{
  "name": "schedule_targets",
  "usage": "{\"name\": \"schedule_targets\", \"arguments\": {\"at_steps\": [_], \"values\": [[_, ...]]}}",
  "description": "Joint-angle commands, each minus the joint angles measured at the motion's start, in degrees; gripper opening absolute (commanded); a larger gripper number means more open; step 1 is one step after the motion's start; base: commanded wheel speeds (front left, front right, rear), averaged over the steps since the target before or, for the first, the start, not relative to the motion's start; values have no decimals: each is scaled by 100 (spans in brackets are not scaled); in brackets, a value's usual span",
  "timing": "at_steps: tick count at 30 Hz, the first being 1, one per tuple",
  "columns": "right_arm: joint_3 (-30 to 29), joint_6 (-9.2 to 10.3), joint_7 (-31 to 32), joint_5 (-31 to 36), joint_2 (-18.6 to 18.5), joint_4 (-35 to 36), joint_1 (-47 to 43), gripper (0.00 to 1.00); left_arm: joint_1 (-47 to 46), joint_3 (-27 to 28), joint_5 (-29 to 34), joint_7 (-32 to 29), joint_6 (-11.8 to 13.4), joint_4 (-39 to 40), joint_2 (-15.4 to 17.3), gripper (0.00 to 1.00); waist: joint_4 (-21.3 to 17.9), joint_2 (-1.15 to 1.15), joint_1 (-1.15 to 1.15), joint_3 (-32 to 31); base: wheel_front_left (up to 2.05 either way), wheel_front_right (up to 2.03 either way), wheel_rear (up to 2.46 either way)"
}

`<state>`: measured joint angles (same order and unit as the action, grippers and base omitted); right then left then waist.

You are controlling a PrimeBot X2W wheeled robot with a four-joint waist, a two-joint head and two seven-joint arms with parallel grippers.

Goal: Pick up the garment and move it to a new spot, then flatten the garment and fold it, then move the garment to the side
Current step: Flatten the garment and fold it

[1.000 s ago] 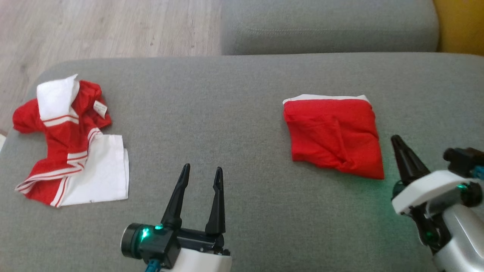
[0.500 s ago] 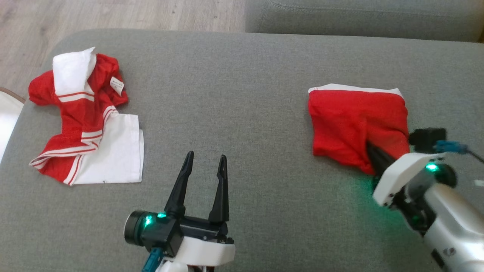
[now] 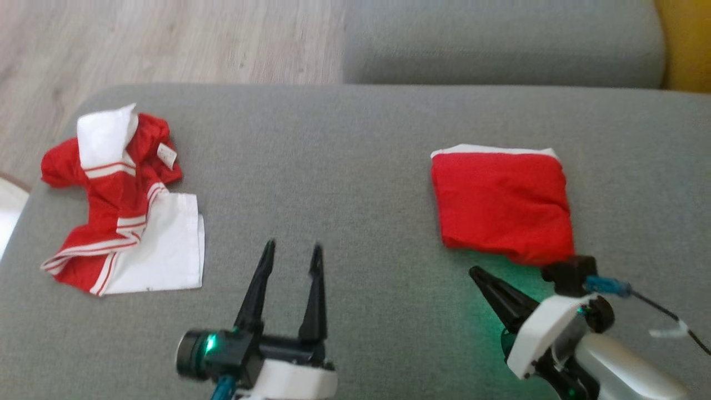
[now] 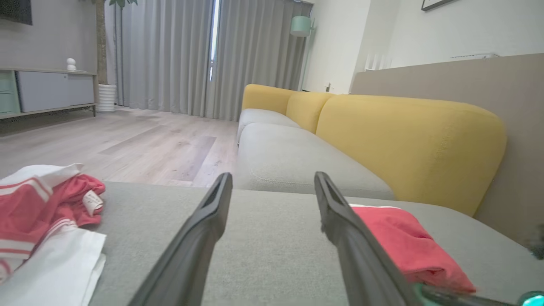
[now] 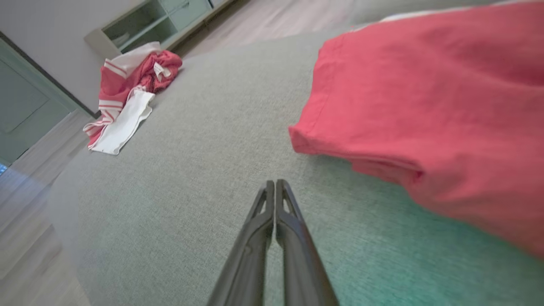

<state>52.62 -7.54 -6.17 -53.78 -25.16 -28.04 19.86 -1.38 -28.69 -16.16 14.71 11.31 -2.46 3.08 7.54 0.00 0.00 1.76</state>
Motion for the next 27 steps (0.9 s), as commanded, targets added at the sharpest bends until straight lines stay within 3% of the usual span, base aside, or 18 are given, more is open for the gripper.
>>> {"name": "schedule_targets", "arguments": {"at_steps": [1, 6, 13, 18, 27], "values": [[-70, 5, -298, 124, -4, 70, -1, 100, 2, 250, 86, 29, 46, 96, -20, 100, -69, 0, 0, -176, 0, 0, 0], [-357, 5, -800, 719, 31, -85, -201, 100, 230, 454, 270, 29, 60, 52, -20, 100, -149, 0, 0, -355, 0, 0, 0], [-2422, 5, -881, 2197, 448, 664, -1120, 100, 773, 1001, 466, 29, -8, 37, -14, 100, -352, 0, 0, -620, 0, 0, 0], [-3508, 5, -882, 3182, 868, 1307, -1834, 100, 943, 1251, 618, 29, -94, 36, -15, 100, -425, 0, 0, -703, 0, 0, 0], [-4390, 5, -882, 4039, 1490, 1960, -2521, 100, 1088, 1506, 449, 29, -51, 94, -19, 100, -471, 0, 0, -769, 0, 0, 0]]}}
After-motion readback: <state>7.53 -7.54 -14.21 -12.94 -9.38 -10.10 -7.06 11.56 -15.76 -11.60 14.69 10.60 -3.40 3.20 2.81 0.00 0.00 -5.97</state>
